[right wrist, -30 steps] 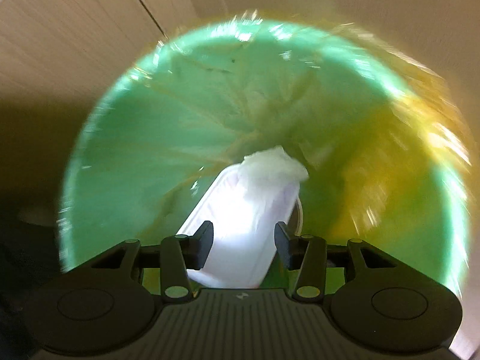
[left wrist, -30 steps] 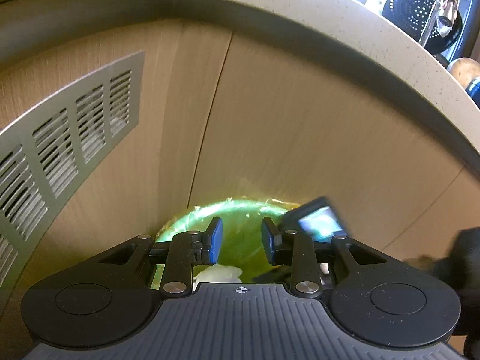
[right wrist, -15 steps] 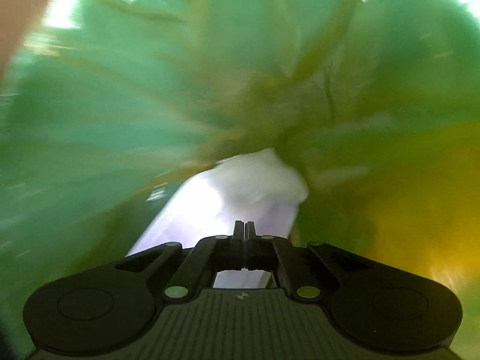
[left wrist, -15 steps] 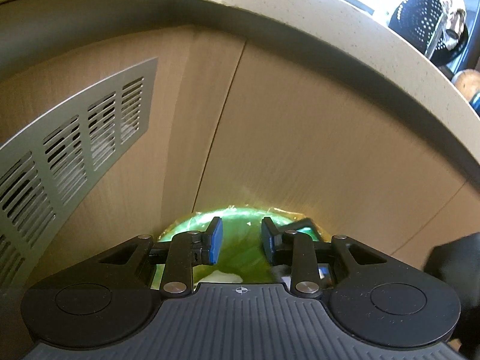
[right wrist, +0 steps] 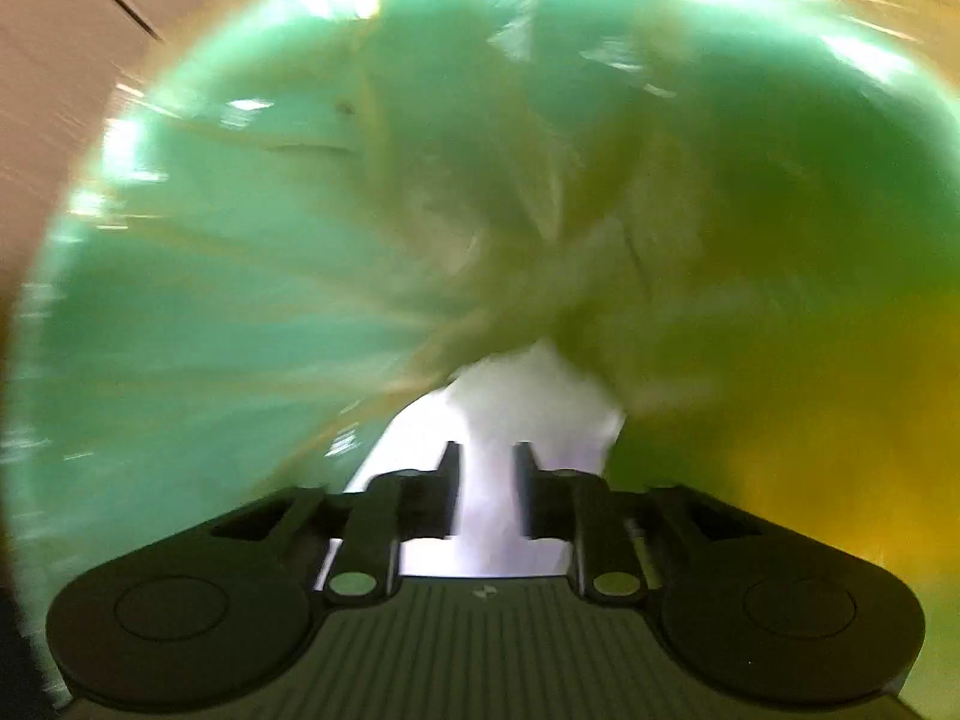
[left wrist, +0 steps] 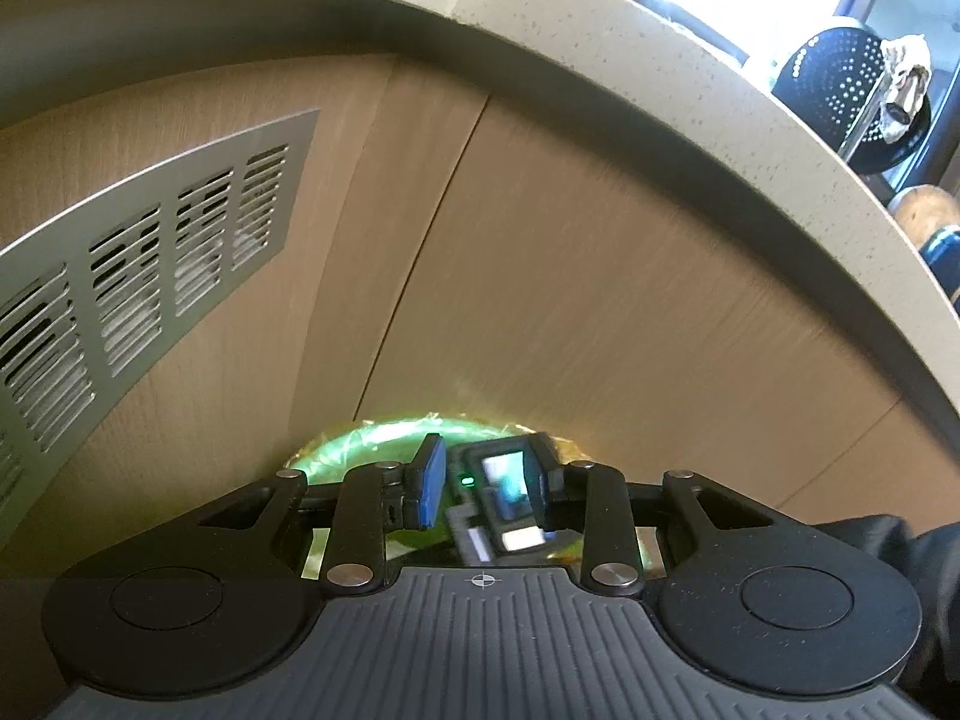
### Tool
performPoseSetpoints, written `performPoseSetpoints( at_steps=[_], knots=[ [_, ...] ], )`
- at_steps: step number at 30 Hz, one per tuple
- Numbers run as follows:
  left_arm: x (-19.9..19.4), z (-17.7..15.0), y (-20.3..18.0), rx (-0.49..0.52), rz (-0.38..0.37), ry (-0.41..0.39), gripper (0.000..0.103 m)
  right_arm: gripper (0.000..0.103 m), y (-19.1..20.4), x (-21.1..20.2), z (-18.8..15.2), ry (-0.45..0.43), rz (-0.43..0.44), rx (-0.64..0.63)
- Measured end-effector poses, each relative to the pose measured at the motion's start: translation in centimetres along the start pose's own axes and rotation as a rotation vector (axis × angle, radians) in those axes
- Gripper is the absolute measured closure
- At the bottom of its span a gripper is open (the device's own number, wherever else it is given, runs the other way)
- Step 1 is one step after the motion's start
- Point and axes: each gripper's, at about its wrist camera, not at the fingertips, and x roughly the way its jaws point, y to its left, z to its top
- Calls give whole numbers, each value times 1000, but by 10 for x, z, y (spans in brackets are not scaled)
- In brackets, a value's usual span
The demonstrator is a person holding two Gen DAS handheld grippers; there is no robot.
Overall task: Collect trash
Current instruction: 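Open and close the right tool inside the bin to release the white tissue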
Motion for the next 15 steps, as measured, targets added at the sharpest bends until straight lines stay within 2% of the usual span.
performPoseSetpoints(
  at_steps=[5,6,7,9,10,12,15],
  knots=[
    [10,4,-3,23,28,25,71,71,8,34,9,21,-57,-42],
    [11,4,-3,23,31,28,71,74,9,37,8,18,-79,-54],
    [13,5,-2,20,32,31,71,87,10,37,8,24,-90,-73],
    [15,6,-1,13,34,36,71,102,13,34,8,38,-86,-127],
    [15,6,-1,13,36,39,71,102,15,29,7,31,-84,-140],
    [15,4,-2,19,42,38,71,102,16,15,7,37,-47,-130],
    [15,5,-1,15,44,33,71,103,11,-15,4,73,82,-55]
  ],
)
